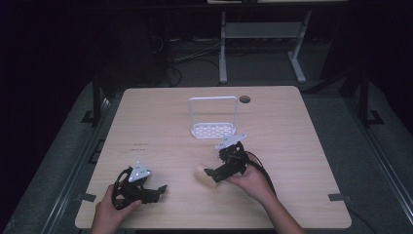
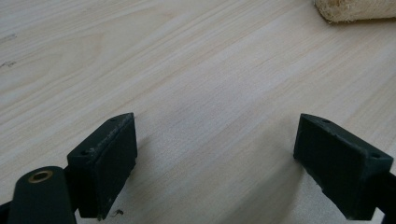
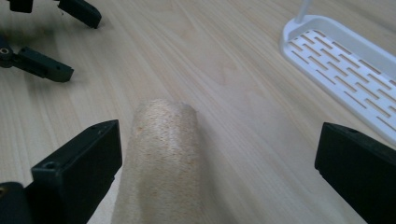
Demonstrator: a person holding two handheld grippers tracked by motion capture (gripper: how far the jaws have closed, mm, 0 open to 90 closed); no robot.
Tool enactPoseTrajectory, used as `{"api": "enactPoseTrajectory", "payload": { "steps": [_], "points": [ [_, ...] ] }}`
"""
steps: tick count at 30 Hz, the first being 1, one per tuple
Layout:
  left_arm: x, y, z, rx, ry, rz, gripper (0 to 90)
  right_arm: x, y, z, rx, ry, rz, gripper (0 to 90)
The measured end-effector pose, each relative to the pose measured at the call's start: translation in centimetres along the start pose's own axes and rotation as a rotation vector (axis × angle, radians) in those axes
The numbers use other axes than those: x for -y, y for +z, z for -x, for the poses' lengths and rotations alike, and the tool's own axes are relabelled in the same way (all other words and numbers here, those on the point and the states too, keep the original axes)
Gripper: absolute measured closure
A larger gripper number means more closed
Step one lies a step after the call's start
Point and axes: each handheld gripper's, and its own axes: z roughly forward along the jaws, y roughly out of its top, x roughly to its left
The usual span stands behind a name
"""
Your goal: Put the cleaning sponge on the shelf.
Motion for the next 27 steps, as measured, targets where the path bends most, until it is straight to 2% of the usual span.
{"api": "enactPoseTrajectory", "payload": {
  "steps": [14, 27],
  "points": [
    [0.0, 0.0, 0.0, 0.0, 0.001, 0.0, 12.9, 0.1, 1.5, -1.6, -0.037, -0.026, -0.045, 0.5],
    [0.0, 0.0, 0.0, 0.0, 0.0, 0.0, 12.9, 0.6, 2.8, -2.3, -0.046, -0.046, -0.089, 0.5]
  ]
}}
